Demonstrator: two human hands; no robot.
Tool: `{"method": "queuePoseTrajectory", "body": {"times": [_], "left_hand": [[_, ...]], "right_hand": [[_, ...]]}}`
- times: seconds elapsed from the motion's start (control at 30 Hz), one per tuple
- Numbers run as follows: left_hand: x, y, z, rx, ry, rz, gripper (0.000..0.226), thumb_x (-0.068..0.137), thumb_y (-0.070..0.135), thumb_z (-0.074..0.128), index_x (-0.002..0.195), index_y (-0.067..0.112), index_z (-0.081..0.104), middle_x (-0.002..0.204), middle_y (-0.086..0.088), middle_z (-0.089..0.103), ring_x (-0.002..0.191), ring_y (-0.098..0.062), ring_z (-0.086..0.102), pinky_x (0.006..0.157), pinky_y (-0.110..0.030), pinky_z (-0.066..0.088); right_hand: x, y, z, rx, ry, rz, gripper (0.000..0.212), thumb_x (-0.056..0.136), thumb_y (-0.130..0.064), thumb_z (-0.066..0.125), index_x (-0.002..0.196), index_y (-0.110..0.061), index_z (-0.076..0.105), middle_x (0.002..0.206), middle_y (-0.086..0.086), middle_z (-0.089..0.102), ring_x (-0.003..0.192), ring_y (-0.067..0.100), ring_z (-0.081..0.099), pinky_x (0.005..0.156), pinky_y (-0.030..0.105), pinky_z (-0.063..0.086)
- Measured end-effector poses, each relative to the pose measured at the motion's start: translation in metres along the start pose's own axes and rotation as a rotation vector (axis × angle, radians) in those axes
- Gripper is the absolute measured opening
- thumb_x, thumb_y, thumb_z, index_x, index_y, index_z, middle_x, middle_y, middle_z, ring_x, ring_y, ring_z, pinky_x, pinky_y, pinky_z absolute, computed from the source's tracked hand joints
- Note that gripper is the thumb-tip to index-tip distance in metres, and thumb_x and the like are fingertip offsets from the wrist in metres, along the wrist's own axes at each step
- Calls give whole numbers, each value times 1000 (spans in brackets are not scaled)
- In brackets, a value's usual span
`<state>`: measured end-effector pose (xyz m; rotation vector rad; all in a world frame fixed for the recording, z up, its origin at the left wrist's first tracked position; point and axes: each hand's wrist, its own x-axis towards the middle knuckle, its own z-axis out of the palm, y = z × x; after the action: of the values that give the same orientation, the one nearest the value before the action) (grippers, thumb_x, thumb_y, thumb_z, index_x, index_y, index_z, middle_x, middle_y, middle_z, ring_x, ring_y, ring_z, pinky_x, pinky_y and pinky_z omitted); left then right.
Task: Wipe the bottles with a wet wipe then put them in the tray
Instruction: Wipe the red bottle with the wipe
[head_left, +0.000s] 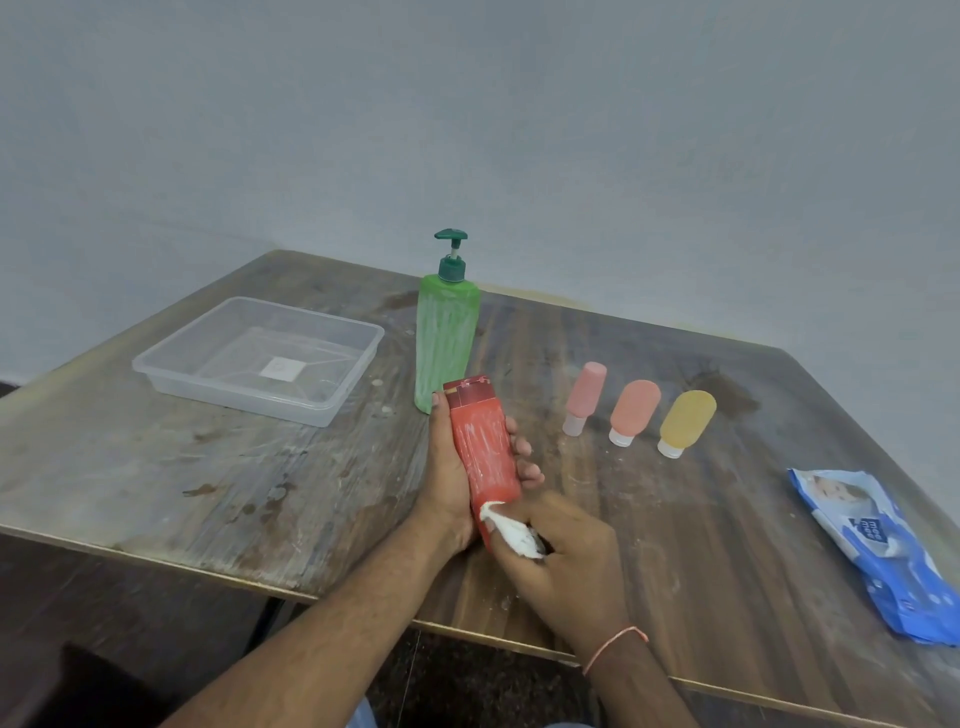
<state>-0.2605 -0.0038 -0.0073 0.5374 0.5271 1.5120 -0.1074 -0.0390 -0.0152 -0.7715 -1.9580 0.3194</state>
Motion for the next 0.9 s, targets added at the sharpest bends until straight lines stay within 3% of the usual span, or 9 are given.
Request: {"method": "queuePoseTrajectory", "body": {"times": [0.1,0.2,0.4,0.5,0.57,0.63,0.73,0.83,0.9], "left_hand": [[-1,1,0,31,-9,-12,92,79,96,42,93,10,71,87,-16,68,71,-33,71,80,-44,59],[0,2,2,57,4,-9,94,76,95,37,93,10,71,91,-17,72,81,-37,75,81,-45,61],[2,1,2,19,-22,-31,95,76,96,35,94,9,69,111,-24,75,102,-45,74,98,-57,55],[2,1,2,25,-29,-31,95,78,95,33,93,8,70,117,-26,74,104,-44,73,103,-60,53],[1,2,3,19,-17,-38,95,78,95,33,92,9,70,118,-26,74,104,-44,74,100,-56,54],[1,2,4,15,-18,-43,95,78,95,33,93,9,69,118,-26,74,104,-44,74,94,-54,58],[0,0,5,12,-26,-43,96,80,95,33,92,8,70,118,-27,73,108,-46,72,101,-60,54],[1,-1,5,14,-18,-47,96,81,95,31,92,8,70,116,-27,73,108,-46,72,105,-60,51],[1,-1,5,14,-19,-45,96,80,95,32,93,8,69,116,-27,73,107,-46,72,104,-59,52]], "right_hand": [[4,-3,1,-10,31,45,16,90,-26,89,89,-30,73,79,-28,62,73,-5,62,65,15,49],[4,5,0,-21,110,210,22,91,-31,85,77,-26,69,69,-15,63,64,10,62,57,33,52],[9,13,0,67,143,428,18,90,-30,85,75,-26,75,70,-9,69,67,12,65,58,39,55],[11,9,-2,215,94,398,14,91,-25,86,83,-34,80,77,-11,71,73,11,68,63,30,55],[9,7,-3,252,50,395,16,89,-19,87,83,-33,81,80,-10,75,77,13,71,66,34,58],[8,8,-3,261,83,463,16,88,-16,85,85,-32,83,84,-10,78,82,13,74,68,35,59],[10,7,-3,251,115,445,18,91,-18,85,95,-36,84,89,-12,78,88,11,73,70,29,58],[8,4,-2,273,58,327,16,89,-16,87,97,-31,85,92,-9,76,87,17,73,71,33,59],[7,7,-1,218,80,359,13,89,-19,86,90,-31,82,85,-8,74,80,17,71,66,42,59]]}}
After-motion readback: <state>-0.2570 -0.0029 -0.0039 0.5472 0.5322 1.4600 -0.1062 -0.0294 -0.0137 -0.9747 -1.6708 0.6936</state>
